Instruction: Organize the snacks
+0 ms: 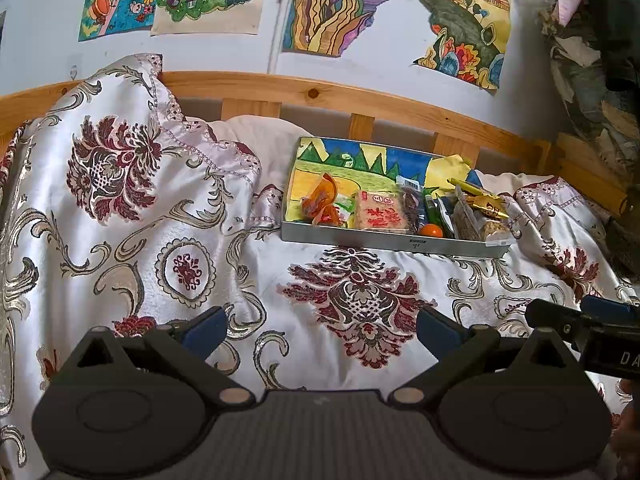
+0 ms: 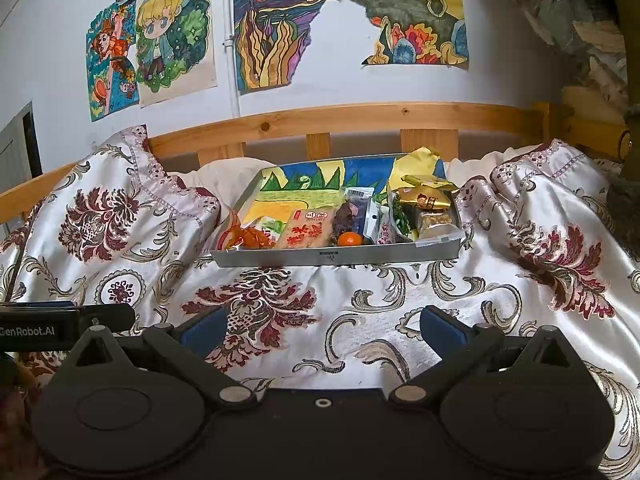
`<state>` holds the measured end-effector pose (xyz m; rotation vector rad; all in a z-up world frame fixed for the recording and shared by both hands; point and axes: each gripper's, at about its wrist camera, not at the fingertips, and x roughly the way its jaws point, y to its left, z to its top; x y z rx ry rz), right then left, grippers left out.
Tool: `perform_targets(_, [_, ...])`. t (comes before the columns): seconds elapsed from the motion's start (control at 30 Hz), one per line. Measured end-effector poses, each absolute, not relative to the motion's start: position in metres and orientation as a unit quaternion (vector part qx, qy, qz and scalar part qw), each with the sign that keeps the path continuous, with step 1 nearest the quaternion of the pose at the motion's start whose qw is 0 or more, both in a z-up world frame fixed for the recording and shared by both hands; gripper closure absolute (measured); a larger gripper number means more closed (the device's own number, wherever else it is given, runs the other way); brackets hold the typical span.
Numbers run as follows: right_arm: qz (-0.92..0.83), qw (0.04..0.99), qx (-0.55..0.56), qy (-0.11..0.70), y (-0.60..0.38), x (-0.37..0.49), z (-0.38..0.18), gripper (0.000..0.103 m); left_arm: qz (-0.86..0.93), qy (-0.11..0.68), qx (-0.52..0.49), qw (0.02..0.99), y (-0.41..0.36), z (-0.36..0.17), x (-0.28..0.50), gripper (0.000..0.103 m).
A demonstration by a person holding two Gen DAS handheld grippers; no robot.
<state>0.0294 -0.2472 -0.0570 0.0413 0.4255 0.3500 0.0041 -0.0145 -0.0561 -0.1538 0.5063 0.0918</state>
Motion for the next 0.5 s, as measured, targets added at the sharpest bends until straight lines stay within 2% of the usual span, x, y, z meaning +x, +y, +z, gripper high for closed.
perform_targets(0.5, [0.173, 0.962, 0.02, 0.211, -0.2465, 0.0295, -0.057, 0.001, 0.061, 0.267, -0.074, 0.959, -0.0128, -0.0593, 0.0052, 0.001])
